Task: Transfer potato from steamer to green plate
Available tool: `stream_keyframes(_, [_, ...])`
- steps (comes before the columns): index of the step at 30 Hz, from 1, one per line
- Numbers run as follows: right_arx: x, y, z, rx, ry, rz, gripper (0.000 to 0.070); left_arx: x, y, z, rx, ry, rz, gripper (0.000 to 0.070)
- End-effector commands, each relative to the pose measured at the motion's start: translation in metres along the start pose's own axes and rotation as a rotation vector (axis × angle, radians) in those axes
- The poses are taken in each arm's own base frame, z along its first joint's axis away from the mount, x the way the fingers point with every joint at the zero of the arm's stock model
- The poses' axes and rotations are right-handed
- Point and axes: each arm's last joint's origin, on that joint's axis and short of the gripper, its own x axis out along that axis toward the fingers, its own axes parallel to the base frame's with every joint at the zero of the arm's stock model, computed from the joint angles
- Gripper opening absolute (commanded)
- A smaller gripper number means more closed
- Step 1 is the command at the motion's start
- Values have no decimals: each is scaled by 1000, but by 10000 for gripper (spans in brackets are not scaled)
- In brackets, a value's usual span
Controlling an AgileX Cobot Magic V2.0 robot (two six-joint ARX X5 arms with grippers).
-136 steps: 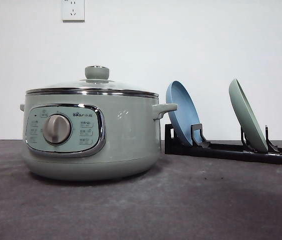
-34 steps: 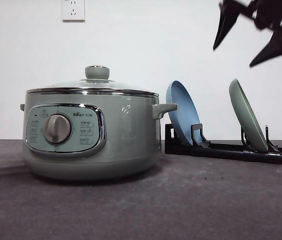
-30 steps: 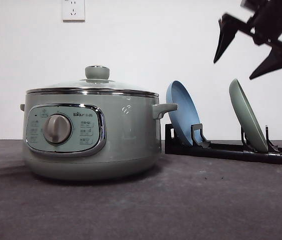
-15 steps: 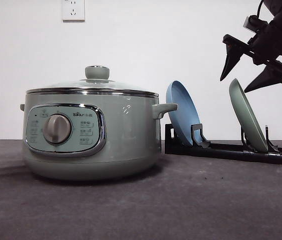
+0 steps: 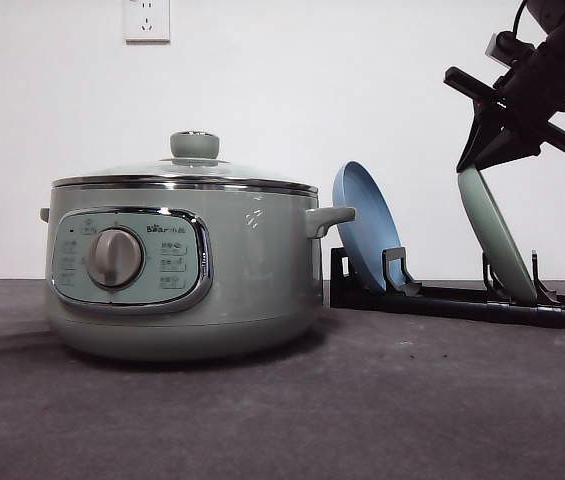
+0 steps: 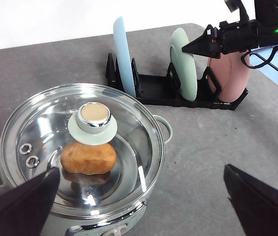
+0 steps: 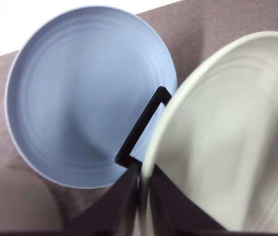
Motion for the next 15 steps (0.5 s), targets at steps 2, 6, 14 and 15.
stream_keyframes(2, [5, 0, 5, 14, -7, 21, 1, -2, -2, 5, 18, -17, -8, 700])
stream_keyframes(6, [-7, 7, 14, 23, -27, 83, 1, -2, -2, 5, 17, -14, -7, 700])
stream_keyframes(14, [-61, 46, 43, -12, -112, 222, 1, -2, -2, 3, 9, 3, -7, 700])
stream_keyframes(15, [-70, 52, 44, -21, -113, 244, 1, -2, -2, 3, 8, 8, -7, 700])
